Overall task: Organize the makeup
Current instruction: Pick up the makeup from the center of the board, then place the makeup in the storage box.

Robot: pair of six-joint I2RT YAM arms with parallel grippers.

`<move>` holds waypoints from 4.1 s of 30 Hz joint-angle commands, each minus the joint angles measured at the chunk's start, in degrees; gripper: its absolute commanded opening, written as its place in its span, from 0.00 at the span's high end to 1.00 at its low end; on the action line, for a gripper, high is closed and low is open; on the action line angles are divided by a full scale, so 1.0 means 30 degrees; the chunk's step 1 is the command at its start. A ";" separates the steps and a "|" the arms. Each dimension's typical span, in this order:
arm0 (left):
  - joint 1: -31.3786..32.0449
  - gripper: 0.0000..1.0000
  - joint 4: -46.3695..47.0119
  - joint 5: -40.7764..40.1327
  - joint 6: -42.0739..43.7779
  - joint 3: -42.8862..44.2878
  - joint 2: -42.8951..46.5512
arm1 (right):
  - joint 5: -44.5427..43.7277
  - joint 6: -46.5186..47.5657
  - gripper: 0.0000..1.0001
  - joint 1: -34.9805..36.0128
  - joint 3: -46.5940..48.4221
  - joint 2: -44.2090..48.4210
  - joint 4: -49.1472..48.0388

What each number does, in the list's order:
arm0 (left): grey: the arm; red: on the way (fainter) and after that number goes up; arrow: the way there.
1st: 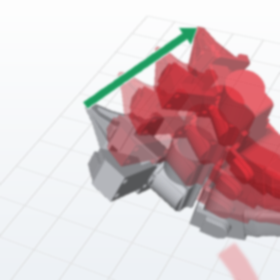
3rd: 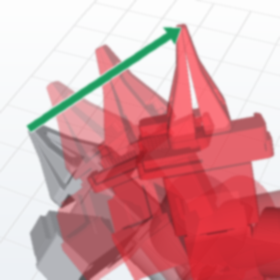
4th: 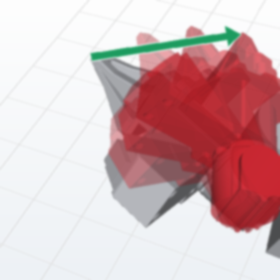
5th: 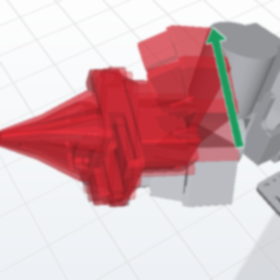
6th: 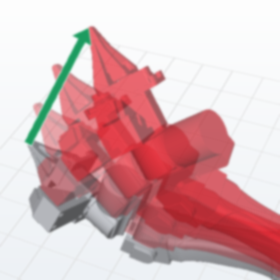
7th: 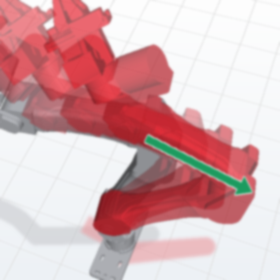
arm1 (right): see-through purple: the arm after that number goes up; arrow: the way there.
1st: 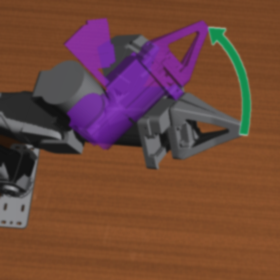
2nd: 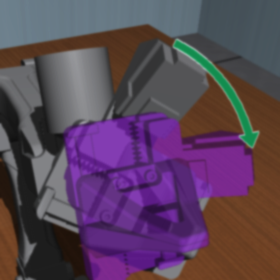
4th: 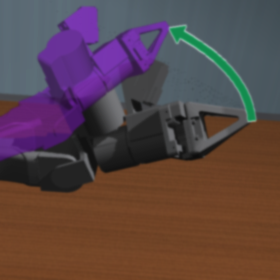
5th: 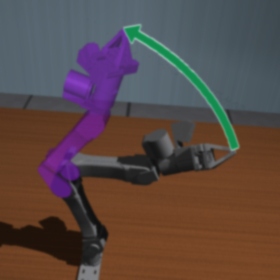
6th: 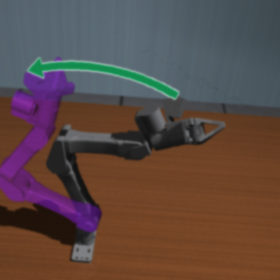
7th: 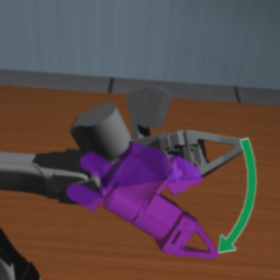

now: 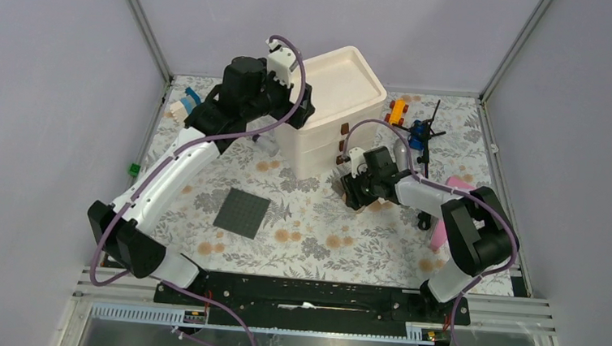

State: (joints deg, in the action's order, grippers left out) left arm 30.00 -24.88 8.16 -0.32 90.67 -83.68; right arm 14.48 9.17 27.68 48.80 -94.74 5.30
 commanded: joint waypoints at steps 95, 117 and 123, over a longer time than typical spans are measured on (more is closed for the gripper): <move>0.1008 1.00 1.0611 0.1502 0.0620 0.8219 -0.8199 | -0.5438 -0.5967 0.00 0.0733 -0.8568 2.3270 -0.6982; -0.1013 1.00 1.2220 0.1905 0.1146 0.9162 -1.1590 | -0.5325 -0.5839 0.00 0.0721 -0.9371 2.2134 -0.8003; -0.1062 1.00 1.2160 0.1795 0.1138 0.8916 -1.1746 | -0.5209 -0.5945 0.00 0.0734 -0.9425 2.2036 -0.8070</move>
State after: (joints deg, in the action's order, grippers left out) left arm 27.35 5.65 12.73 2.55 115.81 -119.09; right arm -0.58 -9.23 29.63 20.69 -28.53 -15.94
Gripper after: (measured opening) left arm 0.349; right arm 0.993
